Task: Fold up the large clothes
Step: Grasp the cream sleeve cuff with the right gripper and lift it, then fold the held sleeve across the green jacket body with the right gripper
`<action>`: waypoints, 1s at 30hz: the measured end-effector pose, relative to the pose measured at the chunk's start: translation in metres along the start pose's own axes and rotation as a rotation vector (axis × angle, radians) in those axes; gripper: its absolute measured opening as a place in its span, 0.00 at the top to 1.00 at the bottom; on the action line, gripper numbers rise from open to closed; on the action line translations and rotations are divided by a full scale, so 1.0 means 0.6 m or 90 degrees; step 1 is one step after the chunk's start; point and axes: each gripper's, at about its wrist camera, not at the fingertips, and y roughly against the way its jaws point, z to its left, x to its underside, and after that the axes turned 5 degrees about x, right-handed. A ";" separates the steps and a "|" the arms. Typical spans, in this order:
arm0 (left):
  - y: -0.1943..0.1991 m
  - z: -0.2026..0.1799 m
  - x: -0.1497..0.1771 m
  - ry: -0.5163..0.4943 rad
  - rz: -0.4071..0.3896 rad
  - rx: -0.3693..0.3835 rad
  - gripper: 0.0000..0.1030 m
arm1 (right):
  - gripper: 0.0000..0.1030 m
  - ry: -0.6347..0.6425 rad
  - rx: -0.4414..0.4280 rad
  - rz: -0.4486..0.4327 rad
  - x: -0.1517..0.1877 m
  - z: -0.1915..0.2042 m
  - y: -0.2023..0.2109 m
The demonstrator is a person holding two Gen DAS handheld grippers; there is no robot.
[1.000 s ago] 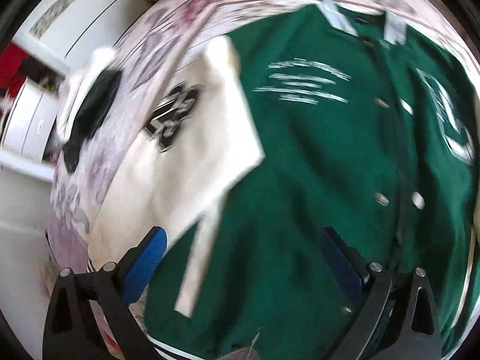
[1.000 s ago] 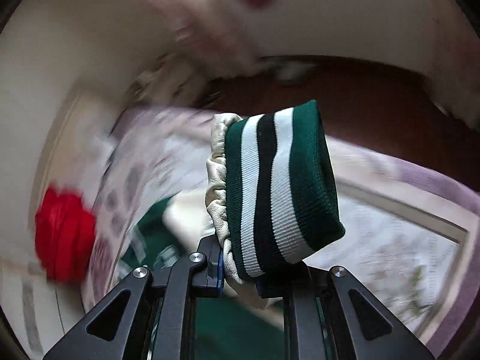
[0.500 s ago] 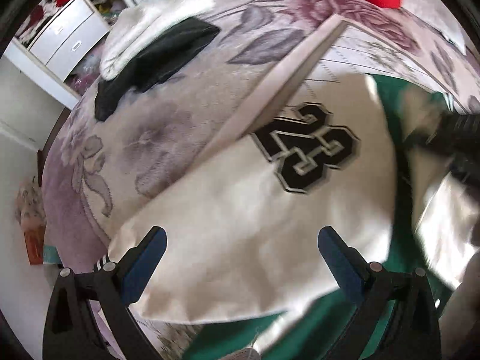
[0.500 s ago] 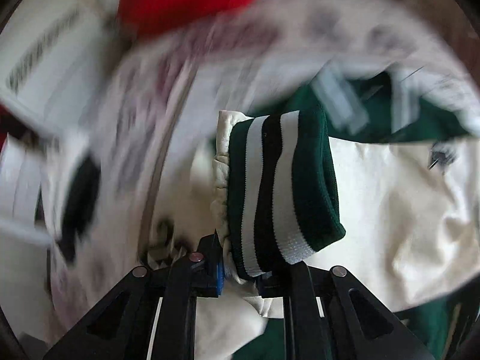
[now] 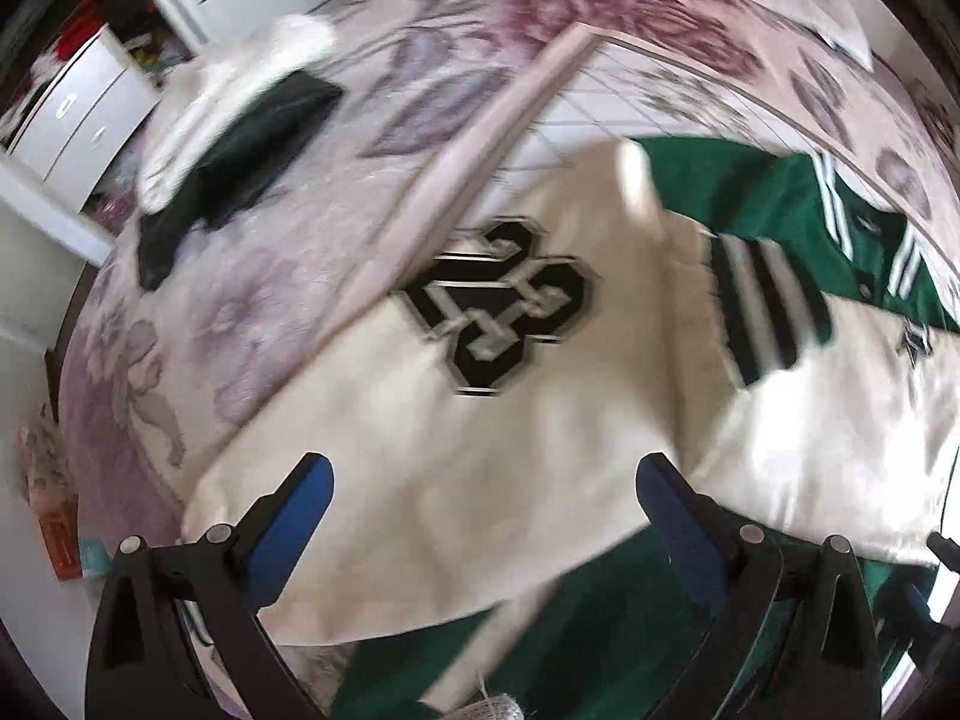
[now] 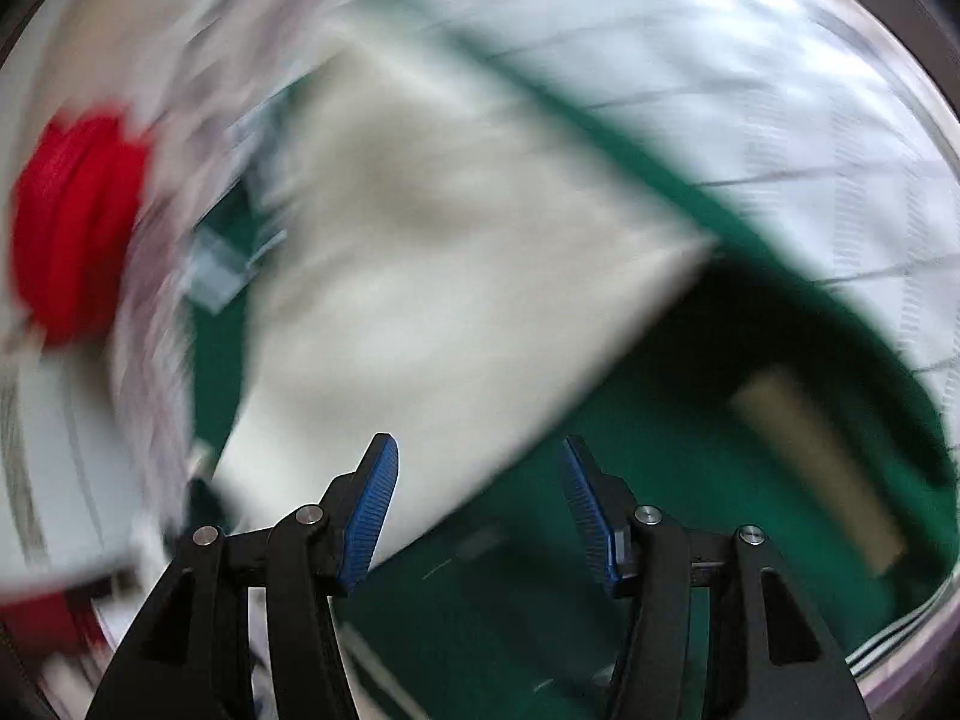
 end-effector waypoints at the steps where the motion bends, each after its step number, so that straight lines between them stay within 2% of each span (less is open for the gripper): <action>1: -0.006 -0.021 -0.001 -0.011 0.001 0.004 0.00 | 0.44 -0.034 -0.021 0.007 -0.022 -0.032 -0.016; 2: -0.009 -0.034 -0.001 -0.021 -0.001 0.004 0.00 | 0.47 -0.050 -0.048 0.015 -0.034 -0.055 -0.028; 3: -0.012 -0.046 -0.002 -0.031 -0.004 0.002 0.00 | 0.58 -0.063 -0.091 0.013 -0.046 -0.068 -0.045; 4: -0.015 -0.058 -0.003 -0.041 -0.008 -0.001 0.00 | 0.94 -0.069 -0.129 -0.014 -0.057 -0.074 -0.052; 5: -0.018 -0.067 -0.004 -0.049 -0.010 -0.003 0.00 | 0.95 -0.071 -0.125 -0.033 -0.066 -0.078 -0.048; 7: -0.024 -0.075 -0.004 -0.050 -0.012 -0.009 0.00 | 0.96 -0.113 -0.109 -0.128 -0.068 -0.096 -0.022; 9: -0.027 -0.071 -0.003 -0.042 -0.007 -0.013 0.00 | 0.96 -0.157 -0.087 -0.182 -0.078 -0.124 -0.001; 10: -0.028 -0.063 -0.001 -0.033 -0.003 -0.018 0.00 | 0.94 -0.154 -0.067 -0.175 -0.086 -0.131 -0.001; 12: -0.027 -0.051 0.007 -0.022 0.001 -0.026 0.00 | 0.85 -0.124 -0.018 -0.108 -0.098 -0.135 -0.012; 13: -0.025 -0.039 0.014 -0.014 0.005 -0.031 0.00 | 0.75 -0.105 0.001 -0.067 -0.094 -0.136 -0.016; 14: -0.021 -0.018 0.024 -0.002 0.012 -0.038 0.00 | 0.70 -0.088 0.016 -0.042 -0.081 -0.128 -0.019; 17: -0.016 0.028 0.053 0.030 0.035 -0.051 0.00 | 0.70 -0.019 0.047 -0.031 -0.001 -0.073 0.004; 18: -0.015 0.052 0.067 0.046 0.048 -0.053 0.00 | 0.69 0.019 0.049 -0.025 0.034 -0.048 0.007; 19: -0.015 0.079 0.080 0.069 0.064 -0.049 0.00 | 0.64 0.047 0.042 -0.015 0.059 -0.022 0.007; 20: -0.018 0.114 0.098 0.109 0.091 -0.032 0.00 | 0.58 0.076 0.030 0.001 0.083 0.005 0.005; 22: -0.022 0.174 0.127 0.187 0.126 -0.001 0.00 | 0.53 0.127 0.001 0.026 0.131 0.061 -0.015; 23: -0.028 0.214 0.148 0.246 0.151 0.027 0.00 | 0.51 0.150 -0.009 0.039 0.150 0.082 -0.023; 24: -0.034 0.241 0.164 0.289 0.169 0.046 0.00 | 0.51 0.174 -0.016 0.062 0.171 0.117 -0.047; 26: -0.057 0.306 0.207 0.413 0.210 0.110 0.00 | 0.51 0.203 -0.021 0.101 0.201 0.186 -0.094; 28: -0.081 0.350 0.239 0.521 0.227 0.168 0.00 | 0.51 0.228 -0.026 0.131 0.228 0.223 -0.116; 30: -0.103 0.388 0.258 0.624 0.210 0.227 0.01 | 0.50 0.255 -0.029 0.142 0.255 0.242 -0.123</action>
